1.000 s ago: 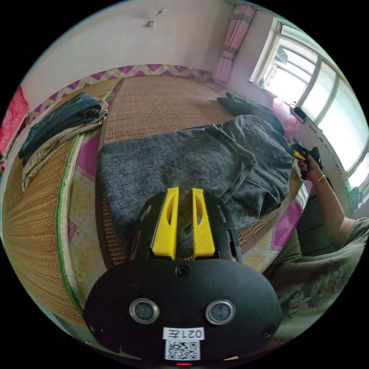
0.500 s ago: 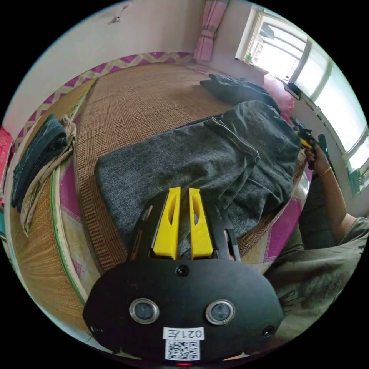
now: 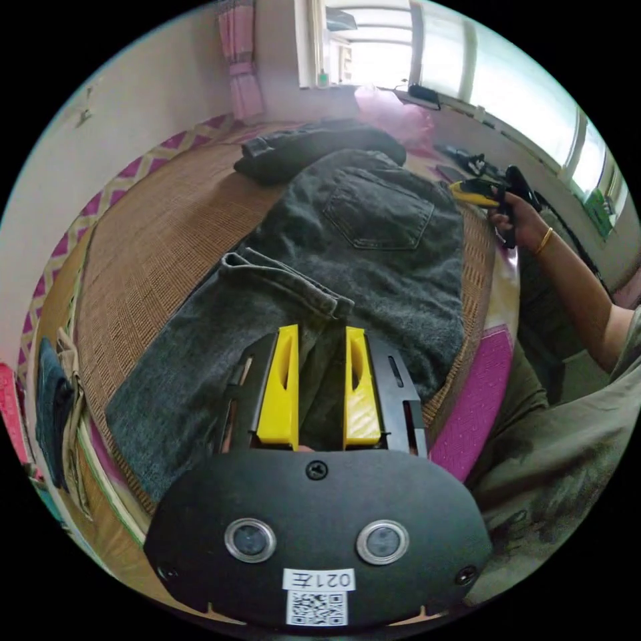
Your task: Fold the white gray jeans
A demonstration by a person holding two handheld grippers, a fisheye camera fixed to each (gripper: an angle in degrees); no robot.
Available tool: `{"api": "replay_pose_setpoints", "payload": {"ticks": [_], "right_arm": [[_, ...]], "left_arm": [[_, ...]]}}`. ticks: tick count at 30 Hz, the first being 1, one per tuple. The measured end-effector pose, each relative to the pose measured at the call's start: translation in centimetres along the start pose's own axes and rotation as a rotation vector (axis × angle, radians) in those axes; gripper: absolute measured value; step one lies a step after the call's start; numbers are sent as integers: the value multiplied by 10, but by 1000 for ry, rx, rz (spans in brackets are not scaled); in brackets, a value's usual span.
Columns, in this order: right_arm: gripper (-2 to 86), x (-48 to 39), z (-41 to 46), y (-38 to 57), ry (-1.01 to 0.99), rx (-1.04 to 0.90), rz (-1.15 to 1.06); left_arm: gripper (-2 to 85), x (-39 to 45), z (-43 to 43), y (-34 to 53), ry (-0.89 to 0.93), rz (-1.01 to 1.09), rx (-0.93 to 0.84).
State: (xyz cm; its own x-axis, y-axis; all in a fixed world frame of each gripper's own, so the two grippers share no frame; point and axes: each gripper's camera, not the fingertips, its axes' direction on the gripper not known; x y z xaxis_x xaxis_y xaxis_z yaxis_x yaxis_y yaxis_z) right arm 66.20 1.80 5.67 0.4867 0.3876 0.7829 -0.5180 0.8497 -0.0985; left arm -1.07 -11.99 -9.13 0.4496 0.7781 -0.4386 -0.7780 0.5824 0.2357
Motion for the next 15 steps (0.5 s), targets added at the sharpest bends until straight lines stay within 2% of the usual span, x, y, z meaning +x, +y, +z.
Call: {"api": "replay_pose_setpoints", "payload": {"ticks": [4,8,13,15], "right_arm": [[71,-13,7,8,20,-17,-30],[68,-55,10,25,133,9,-148],[58,-135,3,63,371,129,-403],[66,-172,15,88,469,123,-546]], "left_arm": [[46,-16,-11,4,-3,-33,17],[2,-59,-66,33,76,-154,197],[-5,-125,-180,119,-129,-288,385],[-6,-165,-232,184,-266,-429,440]]}}
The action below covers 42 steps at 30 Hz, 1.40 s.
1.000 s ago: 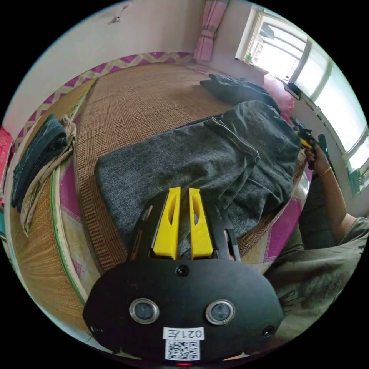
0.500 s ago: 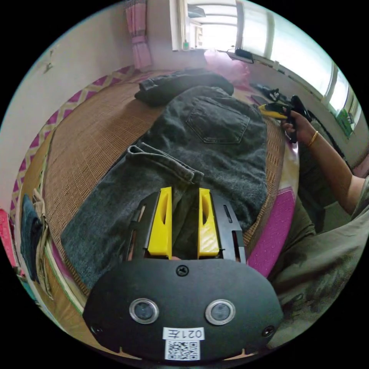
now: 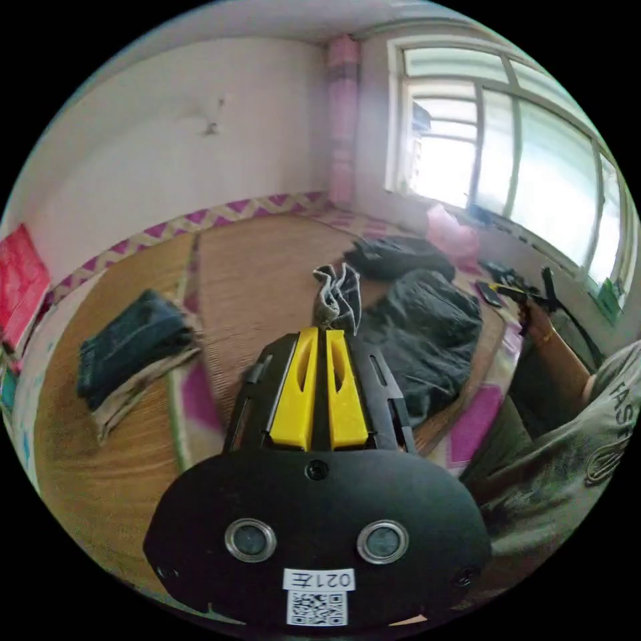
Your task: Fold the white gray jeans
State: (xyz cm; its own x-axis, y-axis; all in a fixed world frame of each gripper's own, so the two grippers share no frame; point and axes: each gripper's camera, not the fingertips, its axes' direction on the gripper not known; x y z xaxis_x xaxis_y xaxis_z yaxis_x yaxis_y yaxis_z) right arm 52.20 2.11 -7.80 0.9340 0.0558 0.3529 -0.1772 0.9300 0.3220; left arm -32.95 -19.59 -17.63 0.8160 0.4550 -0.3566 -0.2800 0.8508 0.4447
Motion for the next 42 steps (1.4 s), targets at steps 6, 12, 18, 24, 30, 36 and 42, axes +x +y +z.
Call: {"api": "replay_pose_setpoints", "payload": {"ticks": [6,12,18,24,30,36,42], "right_arm": [[78,-106,10,25,2,-76,-221],[74,-187,32,39,-135,-164,-316],[82,-223,44,29,-159,-158,-458],[86,-227,94,-16,-78,-165,-746],[93,-228,173,-73,-19,-333,-944],[101,-237,222,-113,-63,-503,-1039],[52,-229,222,-131,-153,-534,-1006]], "left_arm": [[-6,-183,-66,94,-184,-438,-32],[15,-247,-33,170,-74,-606,-240],[62,-257,-80,166,-187,-590,-119],[61,-231,-46,113,-25,-242,-108],[75,-203,31,63,-39,74,-272],[110,-191,79,42,89,294,-407],[120,-197,90,40,145,333,-460]]}}
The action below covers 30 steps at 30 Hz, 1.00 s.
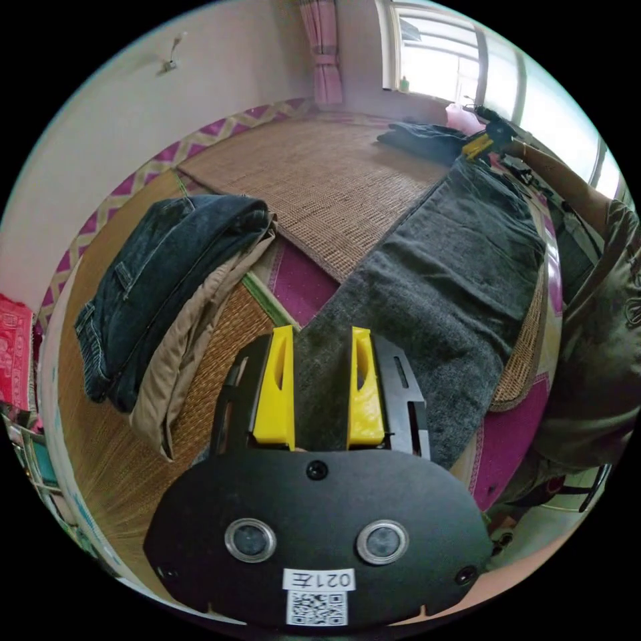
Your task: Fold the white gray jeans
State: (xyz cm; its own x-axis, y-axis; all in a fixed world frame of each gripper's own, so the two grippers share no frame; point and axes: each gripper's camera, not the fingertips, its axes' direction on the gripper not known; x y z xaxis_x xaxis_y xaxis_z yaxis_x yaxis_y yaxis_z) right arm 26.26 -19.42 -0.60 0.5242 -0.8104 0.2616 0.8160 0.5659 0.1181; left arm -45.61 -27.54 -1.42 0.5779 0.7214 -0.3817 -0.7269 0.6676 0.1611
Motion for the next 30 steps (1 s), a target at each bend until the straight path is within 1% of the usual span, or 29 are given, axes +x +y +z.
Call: {"api": "replay_pose_setpoints", "payload": {"ticks": [4,6,9,11,13,14,16,20,24,30], "right_arm": [[47,3,-10,10,-13,71,29],[81,3,-3,11,-35,49,32],[99,1,10,8,-28,12,32],[90,1,11,8,-20,6,36],[55,-1,6,12,3,16,29],[13,-4,-1,18,-3,44,10],[0,-6,-14,27,-12,73,18],[-8,-29,-67,68,-3,222,15],[-10,-80,-132,133,42,385,-7],[-10,-166,-188,225,100,465,-13]], "left_arm": [[112,-2,0,3,15,2,0],[81,1,-3,6,-3,21,-8],[28,3,-14,13,10,21,33],[6,7,-22,19,1,31,66],[-2,12,-32,25,-11,31,102],[-5,16,-40,29,-22,35,128],[-7,24,-54,35,-41,48,164],[-8,51,-96,54,-81,90,264],[-9,88,-140,86,-94,113,365],[-9,150,-178,133,-135,142,405]]}}
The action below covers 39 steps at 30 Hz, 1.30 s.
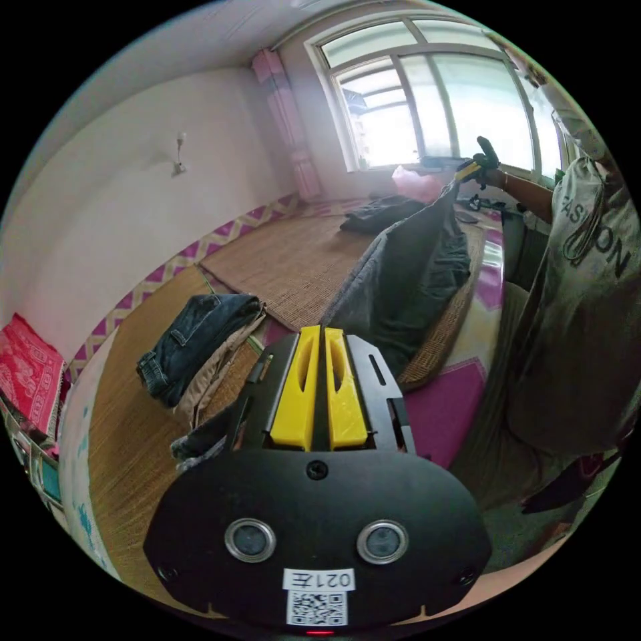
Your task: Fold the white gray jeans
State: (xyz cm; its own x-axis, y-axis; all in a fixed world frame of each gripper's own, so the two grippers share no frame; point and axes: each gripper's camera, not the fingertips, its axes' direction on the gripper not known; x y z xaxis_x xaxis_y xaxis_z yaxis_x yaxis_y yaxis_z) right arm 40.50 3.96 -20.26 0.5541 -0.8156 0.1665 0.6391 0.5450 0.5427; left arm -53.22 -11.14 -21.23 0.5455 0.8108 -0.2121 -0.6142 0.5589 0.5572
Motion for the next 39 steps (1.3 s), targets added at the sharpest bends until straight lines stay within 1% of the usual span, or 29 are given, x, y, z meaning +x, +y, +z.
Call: {"api": "replay_pose_setpoints", "payload": {"ticks": [5,10,13,15,17,19,20,22,23,24,25,27,28,30,32,34,35,36,37,39], "right_arm": [[-9,-41,-26,33,68,-5,37],[-10,-38,-22,39,89,18,78],[-10,-27,-15,36,89,39,104],[-10,-21,-8,31,108,43,127],[-10,-19,-2,28,114,36,128],[-10,-19,3,23,135,12,116],[-10,-18,5,22,148,3,105],[-10,-17,6,20,144,4,101],[-10,-15,6,20,147,4,99],[-10,-13,5,21,147,2,94],[-10,-12,5,22,145,3,94],[-10,-6,2,26,136,12,107],[-10,-4,2,27,133,14,110],[-10,2,0,32,125,21,127],[-10,7,0,35,119,23,140],[-10,11,0,37,121,20,147],[-10,13,1,38,121,16,147],[-10,16,0,39,119,10,148],[-10,17,-1,40,116,8,148],[-10,18,-14,46,77,11,132]], "left_arm": [[-8,21,-18,11,-97,-57,27],[-8,-2,2,4,-182,-123,-6],[-8,-30,33,-2,-210,-203,-98],[-8,-47,56,-6,-232,-241,-196],[-8,-57,62,-7,-249,-267,-241],[-8,-63,55,-5,-324,-298,-218],[-7,-65,43,-2,-366,-294,-177],[-3,-67,25,5,-259,-276,-104],[1,-68,17,9,-136,-266,-78],[15,-64,12,10,-57,-233,-70],[21,-61,11,10,-46,-214,-86],[90,-54,21,10,1,-182,-214],[101,-52,24,11,15,-177,-238],[120,-48,34,17,-19,-165,-322],[115,-50,40,25,-38,-191,-367],[81,-52,45,32,-85,-211,-424],[34,-53,43,36,-152,-230,-447],[6,-53,30,38,-170,-231,-416],[3,-53,21,39,-164,-226,-385],[-5,-47,-33,45,-144,-176,-249]]}}
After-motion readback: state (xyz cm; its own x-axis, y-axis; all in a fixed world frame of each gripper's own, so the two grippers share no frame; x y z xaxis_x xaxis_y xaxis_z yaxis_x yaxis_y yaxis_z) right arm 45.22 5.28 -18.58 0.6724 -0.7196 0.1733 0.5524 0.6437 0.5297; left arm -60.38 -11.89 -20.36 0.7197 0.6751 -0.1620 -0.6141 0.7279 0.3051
